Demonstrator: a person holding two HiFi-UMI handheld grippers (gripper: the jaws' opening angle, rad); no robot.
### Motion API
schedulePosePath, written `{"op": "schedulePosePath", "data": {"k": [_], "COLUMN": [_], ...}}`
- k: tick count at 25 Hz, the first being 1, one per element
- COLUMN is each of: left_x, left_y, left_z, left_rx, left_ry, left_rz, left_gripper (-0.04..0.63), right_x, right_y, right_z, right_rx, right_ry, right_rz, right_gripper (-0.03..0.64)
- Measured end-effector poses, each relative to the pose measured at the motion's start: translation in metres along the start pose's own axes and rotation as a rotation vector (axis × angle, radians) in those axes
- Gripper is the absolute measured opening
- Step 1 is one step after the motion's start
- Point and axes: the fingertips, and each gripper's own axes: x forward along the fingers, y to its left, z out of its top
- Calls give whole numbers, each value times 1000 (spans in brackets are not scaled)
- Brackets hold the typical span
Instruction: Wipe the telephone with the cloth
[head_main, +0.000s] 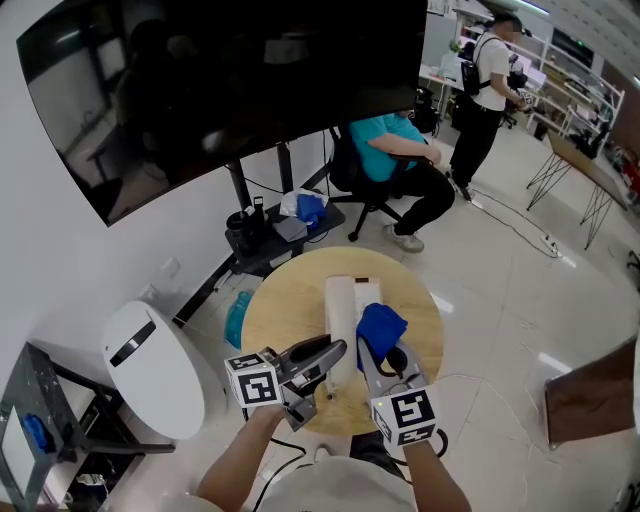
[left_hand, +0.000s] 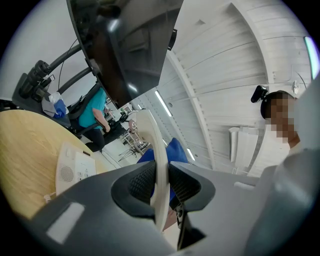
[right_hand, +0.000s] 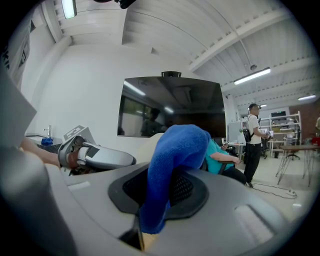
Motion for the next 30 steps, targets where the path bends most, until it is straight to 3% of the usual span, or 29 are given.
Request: {"op": "schedulePosePath", "data": {"k": [22, 30], "left_x": [6, 1], "left_y": [-13, -23], "left_z": [-26, -19], "left_rx": [-14, -52], "left_ry": [77, 88], "left_rz": [-65, -125], "left_gripper": [79, 79], "right_x": [20, 31], "right_y": [-39, -44], "right_z": [44, 14], "right_rx": [-63, -65], "right_ry": [-62, -39], "right_rz": [-53, -40], "right_gripper": [61, 61]}}
